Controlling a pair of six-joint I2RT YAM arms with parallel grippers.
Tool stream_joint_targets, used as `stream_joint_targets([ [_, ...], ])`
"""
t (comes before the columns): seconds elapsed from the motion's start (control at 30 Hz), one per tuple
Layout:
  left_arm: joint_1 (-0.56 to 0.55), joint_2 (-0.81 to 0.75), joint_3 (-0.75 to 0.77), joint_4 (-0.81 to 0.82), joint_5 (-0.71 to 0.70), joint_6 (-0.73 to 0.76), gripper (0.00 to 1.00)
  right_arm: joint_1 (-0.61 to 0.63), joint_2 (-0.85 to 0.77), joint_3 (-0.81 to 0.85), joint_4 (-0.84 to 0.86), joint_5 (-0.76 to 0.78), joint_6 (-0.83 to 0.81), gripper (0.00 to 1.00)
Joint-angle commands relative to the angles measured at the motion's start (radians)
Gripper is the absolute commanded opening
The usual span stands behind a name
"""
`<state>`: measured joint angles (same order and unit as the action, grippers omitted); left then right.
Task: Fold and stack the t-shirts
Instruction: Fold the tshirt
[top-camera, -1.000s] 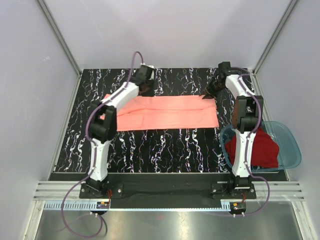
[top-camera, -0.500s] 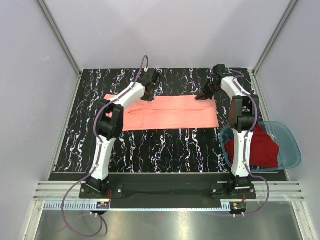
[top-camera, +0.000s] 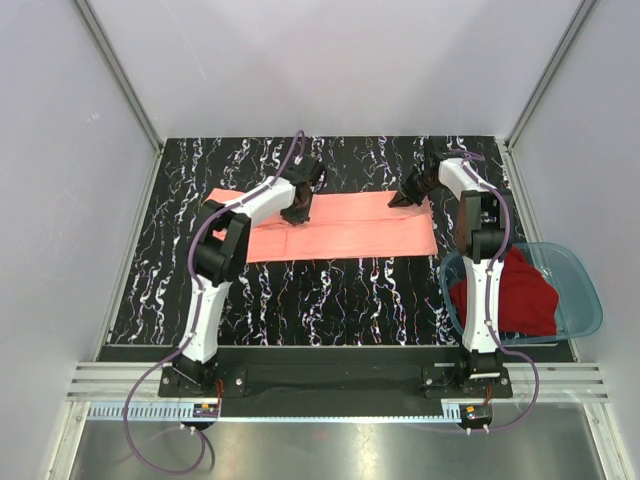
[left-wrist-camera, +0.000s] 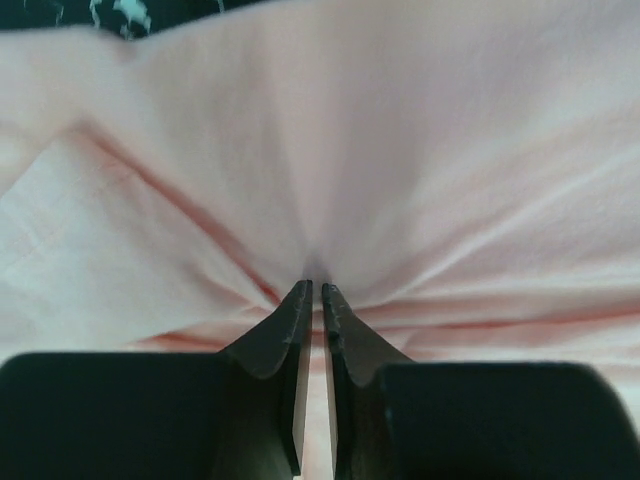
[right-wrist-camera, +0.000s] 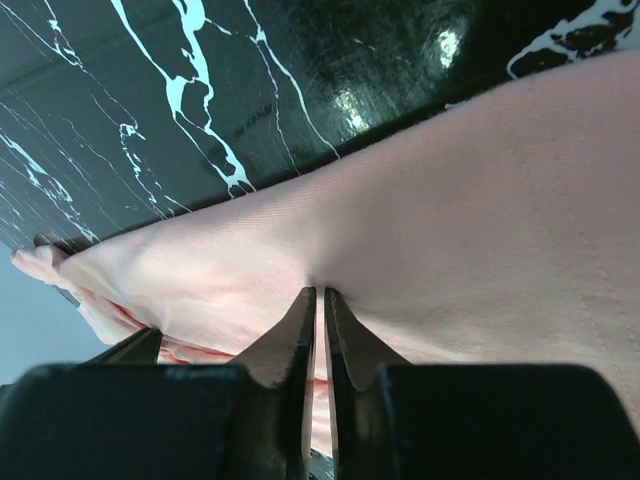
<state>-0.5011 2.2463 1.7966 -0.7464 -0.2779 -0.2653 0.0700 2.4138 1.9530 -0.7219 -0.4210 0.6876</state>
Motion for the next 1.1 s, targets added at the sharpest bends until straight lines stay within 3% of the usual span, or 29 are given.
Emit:
stream_joint_targets([
  [0.0,-0.005,-0.117,-0.060,0.016,-0.032,0.008,0.14,0.005,0.011,0.012,0.007,0.013,0.006,0.13],
  [0.37,-0.007,-0.138,-0.049,0.004,-0.032,0.003,0.15,0.005,-0.013,0.018,-0.031,0.027,-0.049,0.13],
  [0.5,-0.007,-0.185,-0.013,0.031,0.011,-0.020,0.21,0.005,-0.030,0.035,-0.060,0.039,-0.080,0.14],
  [0.7,-0.005,-0.036,0.174,-0.024,0.097,-0.032,0.21,0.005,-0.073,0.060,-0.082,0.044,-0.100,0.15],
  [0.83,0.004,-0.005,0.184,-0.060,0.085,-0.067,0.20,0.005,-0.061,0.121,-0.135,0.082,-0.167,0.21],
  [0.9,0.004,-0.097,0.140,-0.065,0.002,-0.106,0.33,0.005,-0.051,0.152,-0.168,0.085,-0.206,0.31],
  [0.97,0.012,-0.187,0.051,-0.062,-0.061,-0.167,0.55,0.004,-0.064,0.152,-0.177,0.105,-0.249,0.41],
  [1.03,0.042,-0.338,-0.023,-0.047,-0.052,-0.205,0.59,0.007,-0.087,0.138,-0.166,0.111,-0.307,0.56],
  [1.07,0.058,-0.385,-0.087,-0.050,-0.031,-0.268,0.66,0.005,-0.093,0.135,-0.162,0.116,-0.325,0.62],
])
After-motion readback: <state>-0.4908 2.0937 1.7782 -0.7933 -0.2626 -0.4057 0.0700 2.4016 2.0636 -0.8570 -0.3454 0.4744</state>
